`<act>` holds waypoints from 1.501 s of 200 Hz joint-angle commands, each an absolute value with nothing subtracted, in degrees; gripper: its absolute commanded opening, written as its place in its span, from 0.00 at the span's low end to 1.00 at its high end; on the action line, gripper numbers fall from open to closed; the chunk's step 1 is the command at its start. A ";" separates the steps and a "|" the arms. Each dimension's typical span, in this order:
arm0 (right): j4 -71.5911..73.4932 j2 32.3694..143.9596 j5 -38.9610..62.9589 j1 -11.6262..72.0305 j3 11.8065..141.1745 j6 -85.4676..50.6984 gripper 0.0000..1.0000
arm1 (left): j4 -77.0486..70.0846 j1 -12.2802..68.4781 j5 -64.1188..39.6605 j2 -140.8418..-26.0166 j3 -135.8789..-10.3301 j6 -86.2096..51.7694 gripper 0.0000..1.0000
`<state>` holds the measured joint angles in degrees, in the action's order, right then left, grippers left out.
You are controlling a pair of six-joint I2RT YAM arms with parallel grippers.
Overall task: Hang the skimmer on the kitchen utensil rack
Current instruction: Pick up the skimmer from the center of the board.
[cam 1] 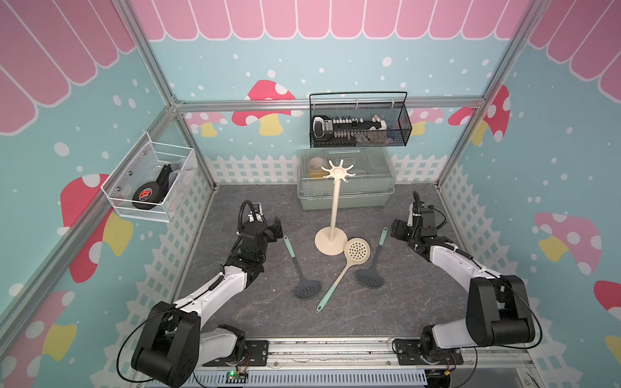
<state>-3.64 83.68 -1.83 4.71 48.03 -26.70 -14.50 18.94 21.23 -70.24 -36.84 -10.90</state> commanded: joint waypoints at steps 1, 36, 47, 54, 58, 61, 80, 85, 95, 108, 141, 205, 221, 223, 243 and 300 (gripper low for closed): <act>-10.37 85.84 2.27 5.73 48.85 -31.89 0.77 | -5.24 19.42 18.92 -68.44 -39.68 -18.16 0.99; -9.86 87.43 3.71 8.46 47.02 -35.00 0.69 | -0.78 19.54 15.73 -64.71 -40.17 -20.92 0.99; -9.71 87.79 3.90 9.49 46.55 -35.63 0.69 | -0.19 19.56 16.04 -63.39 -39.84 -21.35 0.99; -9.82 88.04 3.83 10.28 46.34 -35.91 0.68 | 0.12 19.53 16.33 -62.73 -39.73 -21.60 0.99; -9.92 88.12 3.72 10.68 46.28 -36.09 0.68 | 0.37 19.51 16.51 -62.40 -39.73 -21.74 0.99; -10.07 88.24 3.49 10.98 46.21 -36.24 0.68 | 0.62 19.53 16.63 -62.23 -39.73 -21.83 0.99; -10.25 88.80 2.38 11.85 45.00 -37.88 0.65 | 1.89 19.51 17.44 -61.91 -40.20 -22.57 0.99; -9.93 88.88 2.30 11.93 44.42 -38.32 0.65 | 2.48 19.52 17.39 -62.09 -40.48 -22.61 0.99; -9.23 89.00 2.69 12.12 43.38 -39.20 0.62 | 3.52 19.56 17.24 -62.60 -41.24 -22.76 0.99; -8.62 89.44 3.11 12.68 42.59 -39.92 0.58 | 4.59 19.52 16.75 -63.50 -42.03 -23.00 0.99; -7.70 90.98 3.26 14.36 41.70 -41.93 0.51 | 6.38 19.51 14.91 -66.36 -43.96 -23.74 0.99; -5.81 92.58 3.09 15.73 40.94 -44.46 0.45 | 7.58 19.51 12.82 -68.72 -45.44 -24.36 0.99; -5.80 93.39 2.59 15.73 40.78 -44.95 0.38 | 7.54 19.51 12.84 -68.99 -45.35 -24.26 0.99; -5.76 93.51 2.58 15.73 40.78 -44.99 0.37 | 7.58 19.51 12.88 -69.04 -45.35 -24.30 0.99; -5.12 95.00 3.10 15.73 40.78 -45.64 0.28 | 8.08 19.52 12.20 -69.23 -45.86 -24.97 0.99; -3.59 97.08 3.51 15.73 41.84 -45.88 0.09 | 8.52 19.53 10.45 -69.30 -46.22 -25.53 0.99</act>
